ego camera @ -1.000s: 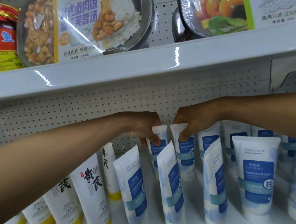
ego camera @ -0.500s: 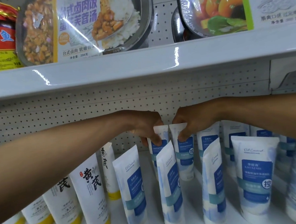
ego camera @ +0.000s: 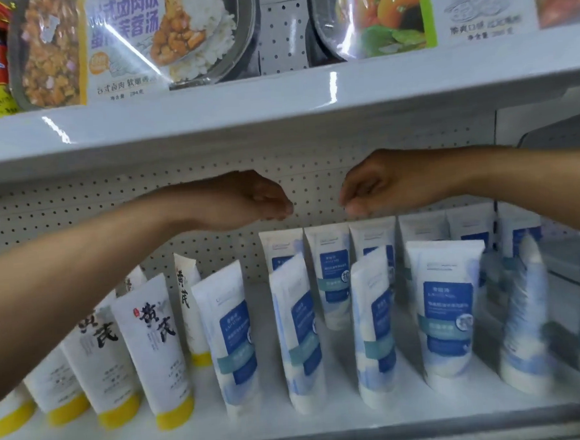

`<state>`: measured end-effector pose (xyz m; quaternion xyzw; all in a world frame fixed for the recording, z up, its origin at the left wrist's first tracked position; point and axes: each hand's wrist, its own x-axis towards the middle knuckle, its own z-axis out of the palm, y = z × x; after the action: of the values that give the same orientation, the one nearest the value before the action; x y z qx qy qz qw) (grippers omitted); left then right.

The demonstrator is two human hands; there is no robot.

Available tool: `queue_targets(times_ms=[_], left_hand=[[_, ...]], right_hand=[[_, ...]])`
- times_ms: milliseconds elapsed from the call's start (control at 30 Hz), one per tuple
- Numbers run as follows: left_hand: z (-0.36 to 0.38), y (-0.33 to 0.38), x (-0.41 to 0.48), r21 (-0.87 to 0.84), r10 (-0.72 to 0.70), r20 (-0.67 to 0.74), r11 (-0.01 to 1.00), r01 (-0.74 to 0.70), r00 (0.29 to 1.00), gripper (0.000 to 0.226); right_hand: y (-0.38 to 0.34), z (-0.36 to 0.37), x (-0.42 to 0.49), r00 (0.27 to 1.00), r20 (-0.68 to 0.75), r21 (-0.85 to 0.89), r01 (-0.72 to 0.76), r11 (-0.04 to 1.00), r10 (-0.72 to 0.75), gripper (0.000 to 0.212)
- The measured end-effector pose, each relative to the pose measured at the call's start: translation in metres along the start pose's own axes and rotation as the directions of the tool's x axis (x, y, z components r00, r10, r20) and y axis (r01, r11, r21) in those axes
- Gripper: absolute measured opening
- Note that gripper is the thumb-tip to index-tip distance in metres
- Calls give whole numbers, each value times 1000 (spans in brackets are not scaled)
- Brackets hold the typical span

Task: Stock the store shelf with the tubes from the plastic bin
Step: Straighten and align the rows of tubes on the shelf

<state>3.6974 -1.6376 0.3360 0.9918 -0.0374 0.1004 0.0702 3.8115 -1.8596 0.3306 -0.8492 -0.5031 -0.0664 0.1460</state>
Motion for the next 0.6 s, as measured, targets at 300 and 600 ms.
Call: queue_targets(times_ms=[300, 600], left_hand=[[6, 103, -55, -45, 53, -450, 996, -82, 891, 36], [80, 198, -80, -77, 18, -645, 993, -88, 764, 42]], right_hand=[[8, -35, -105, 974, -228, -60, -24, 998, 10, 28], [47, -34, -212, 814, -576, 100, -20, 995, 75, 47]])
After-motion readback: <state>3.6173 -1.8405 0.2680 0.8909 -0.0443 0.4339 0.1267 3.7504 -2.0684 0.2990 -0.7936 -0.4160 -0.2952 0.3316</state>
